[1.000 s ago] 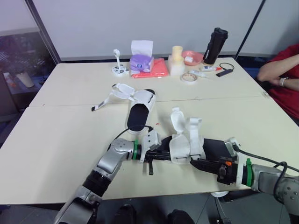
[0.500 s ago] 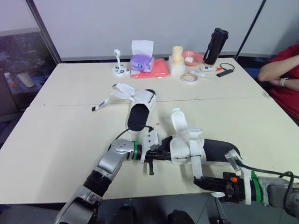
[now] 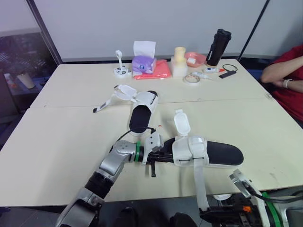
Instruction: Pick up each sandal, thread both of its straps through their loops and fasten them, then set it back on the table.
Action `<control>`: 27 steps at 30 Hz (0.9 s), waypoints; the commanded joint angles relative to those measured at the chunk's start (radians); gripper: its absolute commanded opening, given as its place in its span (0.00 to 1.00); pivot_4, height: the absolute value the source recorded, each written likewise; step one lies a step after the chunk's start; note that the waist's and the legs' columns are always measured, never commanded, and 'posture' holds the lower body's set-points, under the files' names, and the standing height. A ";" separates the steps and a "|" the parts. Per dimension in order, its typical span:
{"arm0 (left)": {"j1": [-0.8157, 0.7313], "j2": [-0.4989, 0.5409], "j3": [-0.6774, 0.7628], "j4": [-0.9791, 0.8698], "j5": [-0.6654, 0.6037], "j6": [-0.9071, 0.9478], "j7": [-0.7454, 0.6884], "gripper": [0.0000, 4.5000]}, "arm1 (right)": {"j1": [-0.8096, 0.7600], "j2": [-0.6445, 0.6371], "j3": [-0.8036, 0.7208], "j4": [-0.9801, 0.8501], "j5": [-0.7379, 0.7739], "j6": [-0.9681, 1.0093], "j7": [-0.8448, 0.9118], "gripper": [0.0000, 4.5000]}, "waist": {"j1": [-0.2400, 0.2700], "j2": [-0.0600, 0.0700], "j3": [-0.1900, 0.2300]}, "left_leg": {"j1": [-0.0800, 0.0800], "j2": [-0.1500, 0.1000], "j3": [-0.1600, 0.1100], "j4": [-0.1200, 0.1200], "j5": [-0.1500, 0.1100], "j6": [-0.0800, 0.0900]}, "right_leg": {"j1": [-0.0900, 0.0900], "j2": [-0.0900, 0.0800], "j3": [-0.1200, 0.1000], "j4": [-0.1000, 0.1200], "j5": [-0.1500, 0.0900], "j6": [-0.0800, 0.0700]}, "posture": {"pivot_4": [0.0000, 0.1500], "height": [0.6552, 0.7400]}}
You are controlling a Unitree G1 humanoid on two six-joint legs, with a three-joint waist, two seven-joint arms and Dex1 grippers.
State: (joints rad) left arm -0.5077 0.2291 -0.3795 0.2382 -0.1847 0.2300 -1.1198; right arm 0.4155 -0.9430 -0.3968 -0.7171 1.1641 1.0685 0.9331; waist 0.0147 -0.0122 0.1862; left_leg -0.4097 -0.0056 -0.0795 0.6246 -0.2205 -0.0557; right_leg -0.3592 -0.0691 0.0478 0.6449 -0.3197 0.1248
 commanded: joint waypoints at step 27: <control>0.031 -0.008 -0.042 0.042 0.046 0.007 0.023 0.00 | -0.624 0.263 0.103 0.509 0.412 -0.133 -0.572 0.15 | -0.001 0.001 0.000 | -0.002 -0.001 -0.002 0.002 0.000 0.000 | 0.001 -0.004 -0.002 0.000 0.000 0.000 | 1.00 1.00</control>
State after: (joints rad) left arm -0.5044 0.2145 -0.3801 0.2501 -0.1834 0.2098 -1.1096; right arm -0.1962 -0.6818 -0.2600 -0.2057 1.5739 0.9442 0.3696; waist 0.0140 -0.0112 0.1859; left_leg -0.4112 -0.0064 -0.0814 0.6266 -0.2206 -0.0553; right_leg -0.3585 -0.0734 0.0461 0.6447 -0.3197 0.1247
